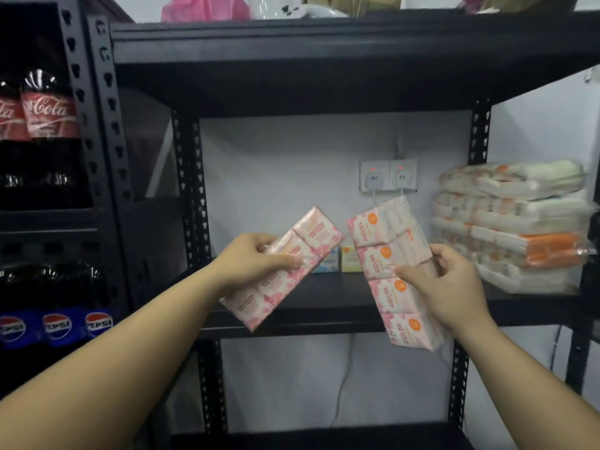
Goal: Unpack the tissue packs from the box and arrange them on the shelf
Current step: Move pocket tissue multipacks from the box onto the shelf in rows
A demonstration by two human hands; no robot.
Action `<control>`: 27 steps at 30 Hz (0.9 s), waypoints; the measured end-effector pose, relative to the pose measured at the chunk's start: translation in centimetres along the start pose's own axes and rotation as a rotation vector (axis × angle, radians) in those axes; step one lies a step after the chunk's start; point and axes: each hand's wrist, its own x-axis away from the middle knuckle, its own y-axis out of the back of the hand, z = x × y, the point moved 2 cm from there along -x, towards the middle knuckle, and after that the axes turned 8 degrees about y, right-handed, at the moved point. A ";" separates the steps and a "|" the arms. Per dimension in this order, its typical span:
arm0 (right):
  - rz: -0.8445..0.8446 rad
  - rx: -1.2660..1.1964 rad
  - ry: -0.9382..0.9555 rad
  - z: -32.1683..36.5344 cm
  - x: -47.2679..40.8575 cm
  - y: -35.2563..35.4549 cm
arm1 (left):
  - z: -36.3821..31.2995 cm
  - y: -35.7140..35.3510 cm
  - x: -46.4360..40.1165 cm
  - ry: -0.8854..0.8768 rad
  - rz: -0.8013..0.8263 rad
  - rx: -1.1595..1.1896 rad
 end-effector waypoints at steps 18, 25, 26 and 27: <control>0.040 0.009 -0.110 -1.9 0.3 -1.0 | 2.7 -1.9 -10.7 -0.106 0.101 -0.778; 0.121 0.024 -0.168 -1.1 0.3 -2.1 | 1.1 -1.9 -9.6 -0.297 0.139 -0.382; 0.155 0.046 -0.176 -0.7 0.0 -2.1 | 0.2 -2.0 -9.0 -0.341 0.172 -0.239; 0.191 0.071 -0.177 -0.4 -0.3 -2.0 | -0.7 -2.2 -8.5 -0.384 0.207 -0.139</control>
